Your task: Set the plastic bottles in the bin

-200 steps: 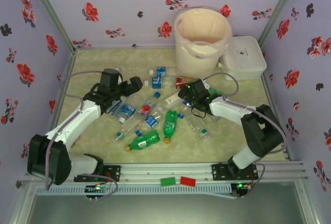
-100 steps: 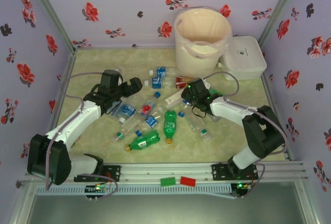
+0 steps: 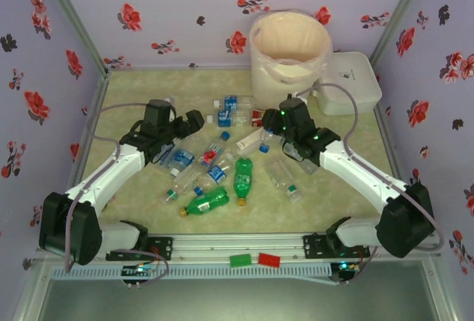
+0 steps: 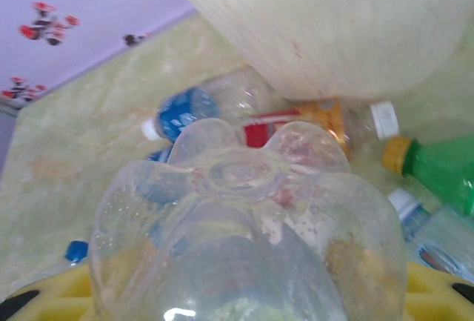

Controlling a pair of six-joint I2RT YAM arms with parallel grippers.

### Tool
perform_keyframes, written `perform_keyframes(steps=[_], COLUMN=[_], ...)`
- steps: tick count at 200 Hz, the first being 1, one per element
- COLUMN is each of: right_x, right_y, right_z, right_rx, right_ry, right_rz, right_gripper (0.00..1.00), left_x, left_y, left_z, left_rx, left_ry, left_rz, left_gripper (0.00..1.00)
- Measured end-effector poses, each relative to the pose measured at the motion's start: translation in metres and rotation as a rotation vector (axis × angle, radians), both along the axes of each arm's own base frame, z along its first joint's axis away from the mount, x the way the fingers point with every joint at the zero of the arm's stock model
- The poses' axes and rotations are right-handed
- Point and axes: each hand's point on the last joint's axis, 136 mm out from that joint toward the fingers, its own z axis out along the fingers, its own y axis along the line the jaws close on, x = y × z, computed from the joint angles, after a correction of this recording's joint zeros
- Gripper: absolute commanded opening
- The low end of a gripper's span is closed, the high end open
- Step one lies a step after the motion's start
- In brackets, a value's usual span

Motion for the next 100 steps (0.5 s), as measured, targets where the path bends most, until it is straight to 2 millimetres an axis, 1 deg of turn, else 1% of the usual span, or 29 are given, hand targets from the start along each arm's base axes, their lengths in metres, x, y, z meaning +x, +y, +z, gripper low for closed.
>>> perform_keyframes(steps=[17,35,43,58,71,73,82,87,100], right_x=[0.002,0.005,0.006,0.011,0.018,0.020,0.026,0.032,0.049], right_y=[0.005,0.008,0.009,0.011,0.011,0.012,0.010,0.007,-0.004], right_z=[0.029,0.065,0.082,0.120,0.155,0.162,0.183,0.197,0.223], right_rx=[0.005,0.004,-0.002,-0.007,-0.006,-0.004,-0.001,0.001,0.005], right_ry=[-0.052,-0.116,-0.144,-0.212,-0.274,-0.289,-0.325,-0.352,-0.404], right_rz=[0.033,0.062,0.074,0.091,0.097,0.100,0.099,0.092,0.064], right_gripper=[0.45,0.45,0.45,0.45,0.45,0.45,0.45,0.45,0.45], left_x=[0.002,0.002,0.002,0.002,0.002,0.002,0.002,0.002,0.002], left_y=[-0.001,-0.001,-0.001,-0.001,-0.001,-0.001,-0.001,-0.001,-0.001], left_z=[0.001,0.001,0.001,0.001,0.001,0.001,0.001,0.001,0.001], left_rx=[-0.003,-0.004,-0.003,-0.001,0.002,0.003,0.005,0.005,0.008], left_ry=[-0.007,-0.009,-0.009,-0.010,-0.011,-0.011,-0.012,-0.012,-0.013], left_rz=[0.000,-0.001,-0.001,-0.003,-0.005,-0.006,-0.008,-0.008,-0.010], left_gripper=[1.00,1.00,1.00,1.00,1.00,1.00,1.00,1.00,1.00])
